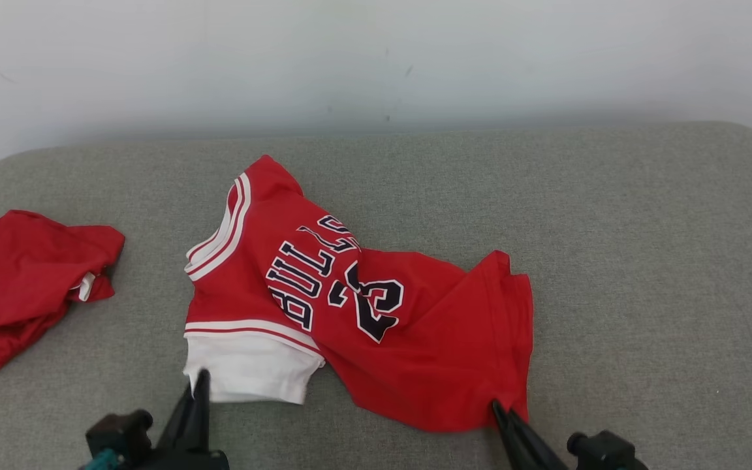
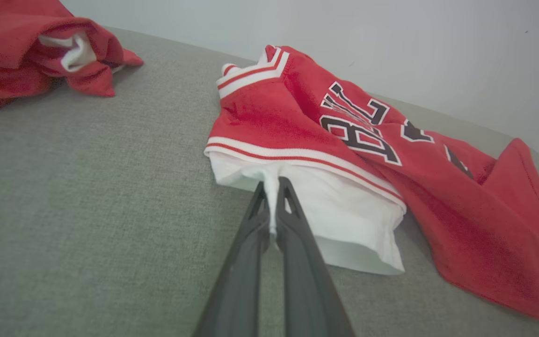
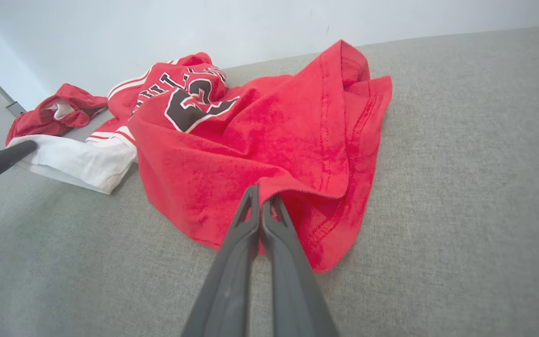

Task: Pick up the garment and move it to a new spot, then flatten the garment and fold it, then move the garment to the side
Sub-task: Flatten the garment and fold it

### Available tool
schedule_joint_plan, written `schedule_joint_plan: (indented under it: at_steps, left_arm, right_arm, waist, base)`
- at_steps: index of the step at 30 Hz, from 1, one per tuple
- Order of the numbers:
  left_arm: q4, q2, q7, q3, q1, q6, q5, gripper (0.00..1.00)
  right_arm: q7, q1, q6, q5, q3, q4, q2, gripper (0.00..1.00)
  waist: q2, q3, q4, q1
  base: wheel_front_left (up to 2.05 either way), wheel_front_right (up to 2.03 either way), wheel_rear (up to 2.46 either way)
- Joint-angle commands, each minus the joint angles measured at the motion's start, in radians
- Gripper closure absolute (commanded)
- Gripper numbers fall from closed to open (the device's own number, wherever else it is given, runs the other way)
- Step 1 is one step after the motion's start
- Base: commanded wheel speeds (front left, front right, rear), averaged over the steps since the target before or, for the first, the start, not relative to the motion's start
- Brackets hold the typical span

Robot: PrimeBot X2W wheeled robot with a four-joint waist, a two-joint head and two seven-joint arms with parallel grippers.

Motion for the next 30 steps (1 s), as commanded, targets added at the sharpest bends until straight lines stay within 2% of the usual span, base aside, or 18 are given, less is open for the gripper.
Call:
schedule_joint_plan:
  at_steps: [1,4,8,16,25,30]
  left_arm:
    - [-0.030,0.008,-0.003,0.009,0.000,0.001,0.000,1.00]
    - [-0.111,0.024,-0.003,0.017,-0.043,0.001,-0.003,1.00]
    - [-0.181,0.079,-0.002,-0.026,-0.144,0.001,0.020,1.00]
    - [-0.255,0.199,0.131,-0.113,-0.547,0.001,-0.030,1.00]
    - [-0.166,0.248,0.275,-0.134,-1.075,0.001,-0.111,1.00]
    - [-0.040,0.222,0.321,-0.136,-1.375,0.001,-0.123,1.00]
  right_arm:
    - [-0.005,-0.019,0.001,0.000,0.002,-0.018,-0.012,1.00]
    - [-0.005,-0.055,0.001,0.012,-0.009,-0.072,-0.025,1.00]
    - [-0.005,-0.138,0.001,0.049,-0.025,-0.120,-0.049,1.00]
    - [0.019,-0.483,0.001,0.178,-0.062,-0.096,-0.113,1.00]
    - [0.112,-1.004,0.001,0.324,-0.070,-0.008,-0.165,1.00]
    - [0.167,-1.291,0.001,0.399,-0.101,0.101,-0.196,1.00]
  waist:
    - [0.0000,0.001,0.001,0.0000]
    - [0.0000,0.007,-0.002,0.0000]
    - [0.0000,0.025,-0.014,0.0000]
    - [0.0000,0.166,-0.043,0.0000]
    - [0.0000,0.392,-0.084,0.0000]
    - [0.0000,0.491,-0.093,0.0000]
  base:
    - [0.00,0.00,0.00]
    - [0.00,0.00,0.00]
    - [0.00,0.00,0.00]
    - [0.00,0.00,0.00]
    - [0.00,0.00,0.00]
    - [0.00,0.00,0.00]
